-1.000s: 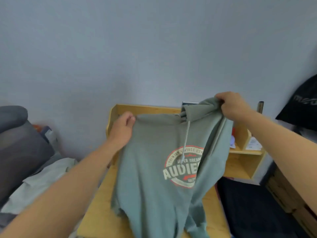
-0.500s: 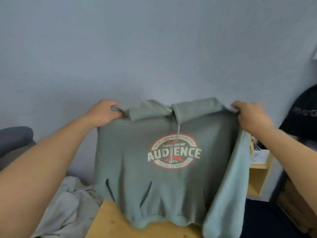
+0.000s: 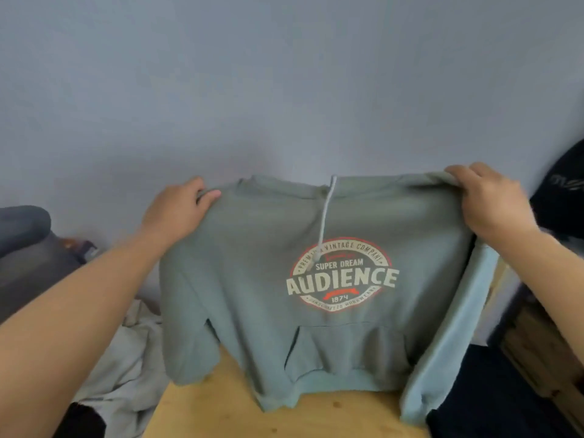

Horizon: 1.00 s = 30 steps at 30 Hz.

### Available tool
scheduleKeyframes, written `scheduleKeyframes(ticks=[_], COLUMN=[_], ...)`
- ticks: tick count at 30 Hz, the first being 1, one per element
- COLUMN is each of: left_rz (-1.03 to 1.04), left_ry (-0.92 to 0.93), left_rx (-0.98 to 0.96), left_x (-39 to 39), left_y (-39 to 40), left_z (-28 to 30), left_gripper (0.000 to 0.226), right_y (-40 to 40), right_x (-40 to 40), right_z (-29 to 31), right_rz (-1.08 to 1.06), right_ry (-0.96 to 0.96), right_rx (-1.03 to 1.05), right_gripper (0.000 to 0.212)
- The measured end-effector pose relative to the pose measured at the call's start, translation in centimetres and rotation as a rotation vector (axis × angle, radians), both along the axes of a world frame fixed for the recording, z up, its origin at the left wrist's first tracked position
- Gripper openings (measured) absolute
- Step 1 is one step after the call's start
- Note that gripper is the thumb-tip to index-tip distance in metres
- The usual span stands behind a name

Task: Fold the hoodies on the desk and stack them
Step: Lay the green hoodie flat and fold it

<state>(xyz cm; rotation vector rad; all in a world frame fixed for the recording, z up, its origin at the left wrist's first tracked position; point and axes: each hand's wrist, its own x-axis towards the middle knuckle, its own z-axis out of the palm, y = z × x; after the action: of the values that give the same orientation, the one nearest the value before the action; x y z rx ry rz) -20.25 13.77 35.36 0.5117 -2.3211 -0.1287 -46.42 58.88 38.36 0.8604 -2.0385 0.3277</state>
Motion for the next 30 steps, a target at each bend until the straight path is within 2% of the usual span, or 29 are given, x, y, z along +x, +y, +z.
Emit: scheduleKeyframes(ticks=[2,4,7,10,14,17,20,23,25,26,27,28,29,30], left_rz=[0.025,0.03,-0.03,-0.038,-0.045,-0.089,-0.02,0.066,0.151,0.229,0.29,0.34,0.408,0.435], left_ry=[0.148,0.263,0.267,0.03,-0.35,-0.507,-0.704,-0.984,-1.094,-1.115,-1.102,-1.053,-0.962,-0.83], left_rx=[-0.164,-0.239,-0.315,-0.378,-0.231,-0.082,0.012,0.151,0.277,0.393,0.608,0.915,1.265,1.539], left_x=[0.0,-0.1,-0.3,-0.7,-2.0,-2.4,0.0,3.9,5.8,6.5,7.0,6.9,6.3,5.2], left_y=[-0.4,-0.4,-1.0,-1.9,-2.5,-1.6,-0.5,0.4,0.9,1.6,2.4,3.3,3.6,3.4], left_z=[2.9,5.8,7.2,4.3,-3.1,-10.0,-18.8,-27.4,-31.4,-32.6,-33.2,-32.9,-32.2,-31.3], left_gripper=[0.044,0.05,0.049,0.048,0.03,0.018,0.008,0.016,0.022,0.021,0.019,0.021,0.024,0.024], right_y=[0.6,1.0,0.9,0.8,-0.3,-2.3,-2.4,-1.3,-1.1,-1.3,-1.7,-2.2,-3.1,-4.3], right_x=[-0.3,-0.7,-1.5,-2.7,-2.2,-0.6,1.1,3.6,5.2,5.8,6.2,6.1,5.7,4.9], right_z=[1.3,2.7,2.4,-0.9,-6.5,-11.7,-20.1,-28.7,-32.6,-34.0,-35.0,-35.2,-34.6,-33.5], right_rz=[0.021,-0.016,-0.058,-0.046,-0.265,-0.284,-0.233,-0.271,-0.354,-0.384,-0.418,-0.445,-0.456,-0.436], right_ry=[0.113,0.162,0.185,0.05,-0.183,-0.299,-0.402,-0.704,-1.037,-1.251,-1.469,-1.658,-1.807,-1.91], right_rx=[-0.048,-0.122,-0.141,0.122,0.612,0.728,0.848,0.992,0.953,0.84,0.689,0.517,0.284,-0.008], right_gripper=[0.047,0.044,0.033,0.023,0.027,0.023,0.021,0.024,0.022,0.021,0.02,0.019,0.021,0.033])
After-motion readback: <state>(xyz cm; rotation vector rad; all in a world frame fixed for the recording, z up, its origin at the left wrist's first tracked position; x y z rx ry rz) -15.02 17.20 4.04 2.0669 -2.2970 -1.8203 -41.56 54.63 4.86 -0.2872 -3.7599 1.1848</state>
